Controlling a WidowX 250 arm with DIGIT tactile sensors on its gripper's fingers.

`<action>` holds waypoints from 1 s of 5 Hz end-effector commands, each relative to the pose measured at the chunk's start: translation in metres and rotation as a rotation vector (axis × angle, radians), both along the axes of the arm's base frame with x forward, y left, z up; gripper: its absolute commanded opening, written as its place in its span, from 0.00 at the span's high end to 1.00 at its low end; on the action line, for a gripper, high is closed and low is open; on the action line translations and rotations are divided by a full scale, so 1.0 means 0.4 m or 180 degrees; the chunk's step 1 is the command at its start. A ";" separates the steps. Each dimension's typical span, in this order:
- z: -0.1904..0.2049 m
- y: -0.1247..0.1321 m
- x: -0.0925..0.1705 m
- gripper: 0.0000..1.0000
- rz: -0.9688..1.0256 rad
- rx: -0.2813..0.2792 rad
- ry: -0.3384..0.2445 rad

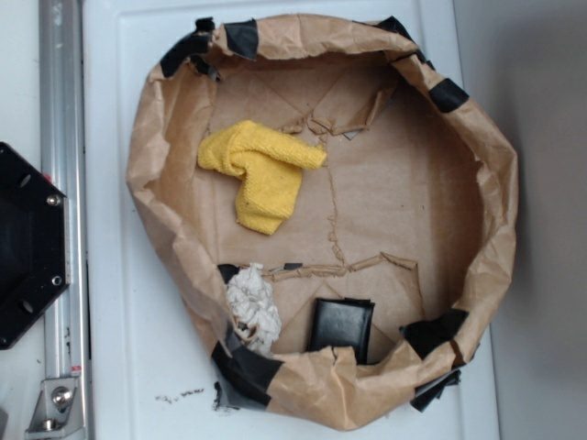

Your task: Grab the yellow cloth.

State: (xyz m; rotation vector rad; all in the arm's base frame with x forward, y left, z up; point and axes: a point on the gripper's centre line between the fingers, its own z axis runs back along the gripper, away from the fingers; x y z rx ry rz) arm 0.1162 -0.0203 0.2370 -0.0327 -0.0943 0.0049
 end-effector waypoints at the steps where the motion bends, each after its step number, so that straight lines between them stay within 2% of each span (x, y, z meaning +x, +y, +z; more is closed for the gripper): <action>1: 0.000 0.000 0.000 0.00 0.0000 0.0000 0.0000; 2: -0.007 0.081 0.122 0.00 -0.0208 0.0117 -0.0231; 3: -0.064 0.099 0.234 0.00 -0.0560 0.0316 -0.0446; 4: -0.150 0.118 0.291 0.00 -0.0711 0.0328 -0.0343; 5: -0.279 0.119 0.343 0.00 -0.0893 0.0329 -0.0113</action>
